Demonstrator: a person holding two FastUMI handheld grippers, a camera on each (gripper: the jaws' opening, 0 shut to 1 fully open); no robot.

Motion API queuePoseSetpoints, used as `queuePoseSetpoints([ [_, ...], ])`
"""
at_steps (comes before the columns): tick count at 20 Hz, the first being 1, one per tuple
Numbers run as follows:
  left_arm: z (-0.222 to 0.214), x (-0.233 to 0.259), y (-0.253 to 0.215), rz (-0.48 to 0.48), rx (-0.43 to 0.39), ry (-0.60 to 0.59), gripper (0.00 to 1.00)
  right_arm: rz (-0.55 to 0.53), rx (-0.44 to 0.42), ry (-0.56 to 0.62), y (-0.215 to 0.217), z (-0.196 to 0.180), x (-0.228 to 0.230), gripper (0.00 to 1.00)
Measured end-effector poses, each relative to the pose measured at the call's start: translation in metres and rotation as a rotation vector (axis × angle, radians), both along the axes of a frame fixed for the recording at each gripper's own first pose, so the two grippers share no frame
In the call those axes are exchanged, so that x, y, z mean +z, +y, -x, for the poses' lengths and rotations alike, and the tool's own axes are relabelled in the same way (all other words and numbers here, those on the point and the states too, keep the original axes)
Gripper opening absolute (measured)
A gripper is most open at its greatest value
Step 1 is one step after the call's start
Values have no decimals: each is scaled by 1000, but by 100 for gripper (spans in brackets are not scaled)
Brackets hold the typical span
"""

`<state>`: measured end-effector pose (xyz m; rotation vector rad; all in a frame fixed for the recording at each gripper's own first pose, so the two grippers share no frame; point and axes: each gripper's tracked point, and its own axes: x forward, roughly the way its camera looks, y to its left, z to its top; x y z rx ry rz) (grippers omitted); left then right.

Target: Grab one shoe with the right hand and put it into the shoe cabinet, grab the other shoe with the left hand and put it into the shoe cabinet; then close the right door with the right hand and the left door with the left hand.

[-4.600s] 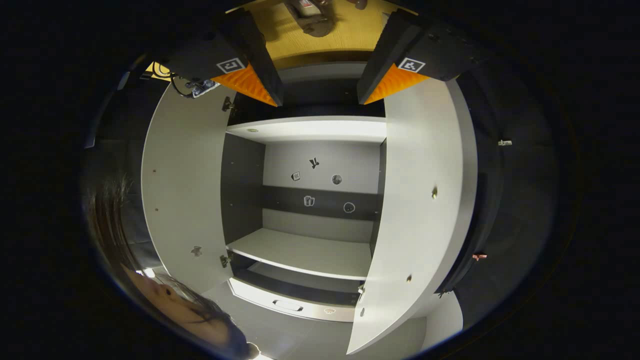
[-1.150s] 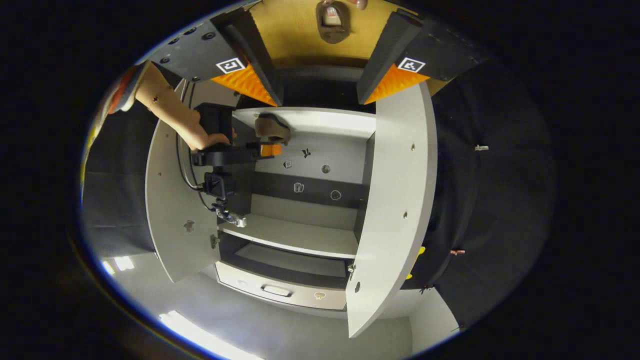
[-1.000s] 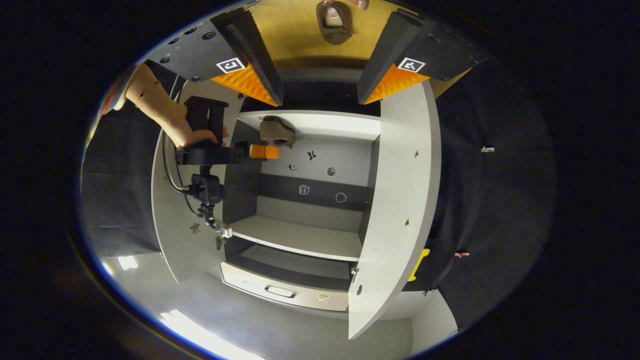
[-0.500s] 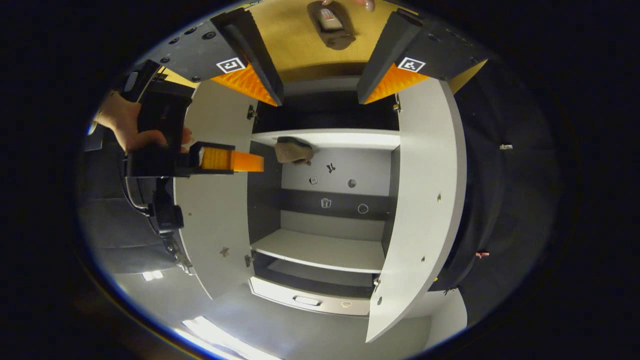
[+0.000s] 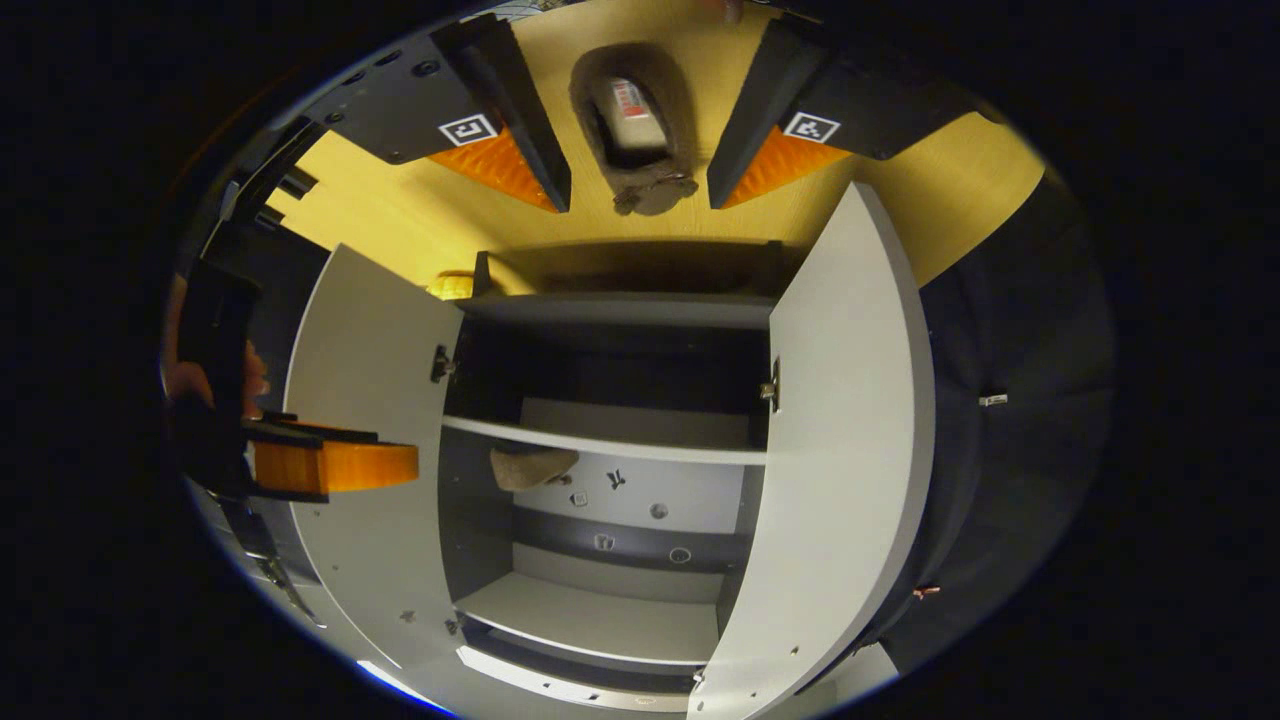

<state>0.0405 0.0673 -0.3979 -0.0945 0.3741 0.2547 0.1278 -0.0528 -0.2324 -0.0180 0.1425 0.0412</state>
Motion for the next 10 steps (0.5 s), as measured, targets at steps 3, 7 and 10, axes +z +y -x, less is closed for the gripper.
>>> queuePoseSetpoints([
  [3, -5, -36, 5, 20, 5, 42, 73, -6, -8, 24, -2, -2, -23, 98],
  [7, -14, -69, 18, 51, 40, 80, 72, -11, -14, 57, -5, -5, -47, 98],
  [10, -18, -84, 25, 58, 52, 106, 63, -12, -13, 87, -6, -6, -61, 98],
])
